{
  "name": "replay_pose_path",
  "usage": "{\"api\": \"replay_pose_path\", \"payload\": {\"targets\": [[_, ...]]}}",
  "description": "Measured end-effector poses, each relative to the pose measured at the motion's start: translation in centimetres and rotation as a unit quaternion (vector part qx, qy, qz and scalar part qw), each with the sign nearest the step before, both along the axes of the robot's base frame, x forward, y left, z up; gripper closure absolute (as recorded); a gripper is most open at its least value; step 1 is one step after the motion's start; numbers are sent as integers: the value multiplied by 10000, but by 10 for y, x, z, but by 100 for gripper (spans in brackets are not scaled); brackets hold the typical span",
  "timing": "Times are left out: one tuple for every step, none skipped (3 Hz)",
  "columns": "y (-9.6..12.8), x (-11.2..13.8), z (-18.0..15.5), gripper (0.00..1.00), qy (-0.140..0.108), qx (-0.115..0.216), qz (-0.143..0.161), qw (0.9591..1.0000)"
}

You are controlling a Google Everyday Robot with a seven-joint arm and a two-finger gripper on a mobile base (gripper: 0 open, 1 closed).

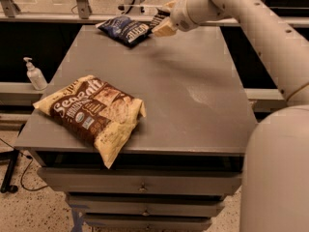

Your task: Move rxbar chocolate near blue chip bag

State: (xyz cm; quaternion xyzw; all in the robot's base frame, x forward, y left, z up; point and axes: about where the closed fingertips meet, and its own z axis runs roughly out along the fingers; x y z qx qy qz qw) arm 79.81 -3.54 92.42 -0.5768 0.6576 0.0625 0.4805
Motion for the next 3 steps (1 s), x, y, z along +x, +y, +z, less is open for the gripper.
{"api": "replay_pose_path", "payload": {"targets": [[21,23,-17,100,103,147,115,9998],[36,36,-36,100,226,257,187,9992],[38,41,-49,82,405,271,140,9987]]}}
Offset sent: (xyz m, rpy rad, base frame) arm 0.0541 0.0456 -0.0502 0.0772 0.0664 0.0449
